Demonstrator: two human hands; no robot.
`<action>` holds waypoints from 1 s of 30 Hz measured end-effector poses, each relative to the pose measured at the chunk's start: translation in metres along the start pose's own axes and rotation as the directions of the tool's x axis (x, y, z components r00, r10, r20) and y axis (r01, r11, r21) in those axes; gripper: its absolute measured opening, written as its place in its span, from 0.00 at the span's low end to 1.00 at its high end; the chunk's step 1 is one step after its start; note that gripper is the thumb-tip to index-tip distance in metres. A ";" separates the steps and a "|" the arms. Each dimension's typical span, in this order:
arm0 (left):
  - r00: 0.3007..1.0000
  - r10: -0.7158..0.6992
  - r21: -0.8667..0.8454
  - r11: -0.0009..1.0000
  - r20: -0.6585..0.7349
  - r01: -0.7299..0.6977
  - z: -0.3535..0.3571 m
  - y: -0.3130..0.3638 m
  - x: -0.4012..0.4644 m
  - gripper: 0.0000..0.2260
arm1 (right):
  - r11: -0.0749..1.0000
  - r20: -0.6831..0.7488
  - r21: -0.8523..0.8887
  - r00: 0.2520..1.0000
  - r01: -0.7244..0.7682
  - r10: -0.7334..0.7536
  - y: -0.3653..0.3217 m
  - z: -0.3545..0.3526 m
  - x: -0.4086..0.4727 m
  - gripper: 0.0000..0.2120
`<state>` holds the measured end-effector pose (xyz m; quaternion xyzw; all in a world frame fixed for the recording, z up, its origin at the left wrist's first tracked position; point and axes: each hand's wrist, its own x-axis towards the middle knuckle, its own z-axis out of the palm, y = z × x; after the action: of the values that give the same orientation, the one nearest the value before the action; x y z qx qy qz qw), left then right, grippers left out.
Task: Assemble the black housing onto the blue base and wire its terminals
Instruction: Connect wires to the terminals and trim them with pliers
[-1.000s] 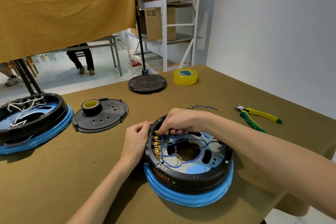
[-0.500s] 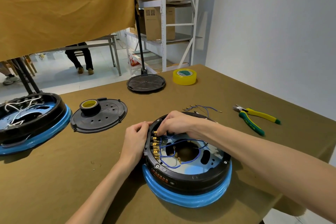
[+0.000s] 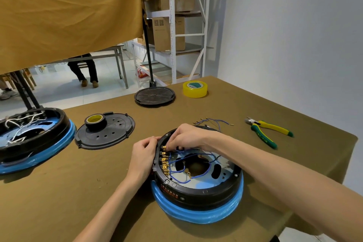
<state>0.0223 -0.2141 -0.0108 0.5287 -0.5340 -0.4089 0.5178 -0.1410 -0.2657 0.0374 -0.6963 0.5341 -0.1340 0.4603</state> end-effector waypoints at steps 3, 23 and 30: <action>0.999 -0.034 0.002 0.999 0.000 0.034 0.001 -0.001 -0.001 0.20 | 0.993 -0.036 -0.096 0.997 0.066 -0.070 -0.001 -0.016 -0.005 0.09; 1.000 -0.013 0.100 0.995 0.019 0.011 0.003 -0.006 0.013 0.10 | 0.799 -0.574 -0.523 0.816 -0.298 -0.072 0.096 -0.109 0.074 0.11; 0.999 -0.022 0.110 0.994 0.039 0.017 0.003 -0.005 0.015 0.09 | 0.989 -0.608 -0.035 0.782 0.147 -0.137 0.067 -0.112 0.055 0.02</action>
<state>0.0219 -0.2302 -0.0144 0.5531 -0.5609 -0.3946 0.4730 -0.2372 -0.3696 0.0289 -0.6509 0.5989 -0.3890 0.2576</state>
